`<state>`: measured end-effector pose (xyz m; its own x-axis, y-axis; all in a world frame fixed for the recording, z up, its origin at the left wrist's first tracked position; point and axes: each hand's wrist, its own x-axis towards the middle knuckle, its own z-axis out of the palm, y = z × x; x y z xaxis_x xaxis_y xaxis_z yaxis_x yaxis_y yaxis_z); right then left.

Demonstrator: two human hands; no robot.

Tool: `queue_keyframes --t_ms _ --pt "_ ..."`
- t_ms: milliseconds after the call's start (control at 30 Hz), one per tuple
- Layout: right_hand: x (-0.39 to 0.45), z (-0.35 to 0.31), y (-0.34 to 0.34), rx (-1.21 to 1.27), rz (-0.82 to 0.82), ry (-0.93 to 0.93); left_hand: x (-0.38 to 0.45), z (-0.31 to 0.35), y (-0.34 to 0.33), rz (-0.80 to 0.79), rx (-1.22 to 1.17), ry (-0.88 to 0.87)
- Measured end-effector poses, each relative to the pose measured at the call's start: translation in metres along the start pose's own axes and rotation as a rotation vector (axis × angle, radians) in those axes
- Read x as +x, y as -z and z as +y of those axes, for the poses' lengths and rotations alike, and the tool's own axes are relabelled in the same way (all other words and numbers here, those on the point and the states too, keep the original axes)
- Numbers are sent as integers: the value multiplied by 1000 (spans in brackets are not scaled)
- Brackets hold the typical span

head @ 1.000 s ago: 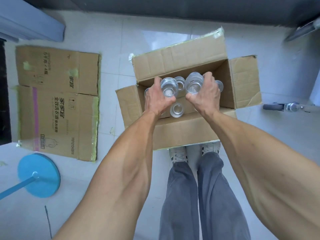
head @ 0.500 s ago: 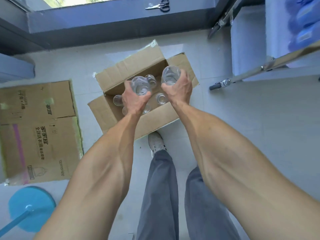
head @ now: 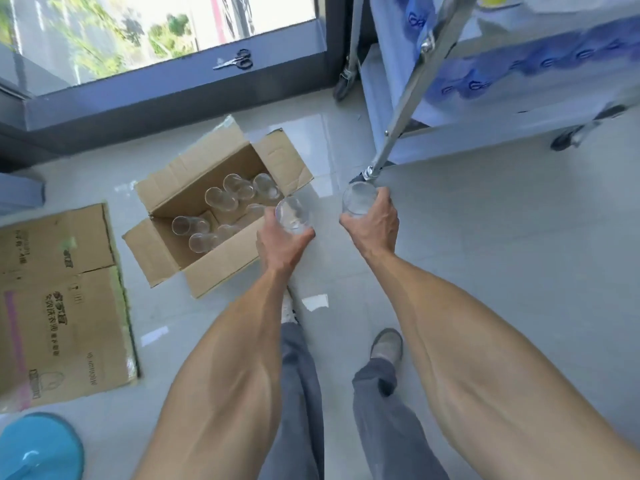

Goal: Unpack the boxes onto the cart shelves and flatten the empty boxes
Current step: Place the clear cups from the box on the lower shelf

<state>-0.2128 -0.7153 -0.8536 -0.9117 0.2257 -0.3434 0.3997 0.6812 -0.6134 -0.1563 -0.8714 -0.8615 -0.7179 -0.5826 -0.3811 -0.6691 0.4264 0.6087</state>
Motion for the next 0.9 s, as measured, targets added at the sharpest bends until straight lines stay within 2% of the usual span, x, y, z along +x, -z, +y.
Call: queue_keyframes --t_ms 333,633,900 --pt "60 107 136 -70 35 -92 -93 97 -143 -259 117 -127" --pt "155 149 178 -69 6 -158 -49 161 -229 -294 86 -136" --pt "238 188 164 -51 -58 -123 11 177 -295 -179 55 -128"
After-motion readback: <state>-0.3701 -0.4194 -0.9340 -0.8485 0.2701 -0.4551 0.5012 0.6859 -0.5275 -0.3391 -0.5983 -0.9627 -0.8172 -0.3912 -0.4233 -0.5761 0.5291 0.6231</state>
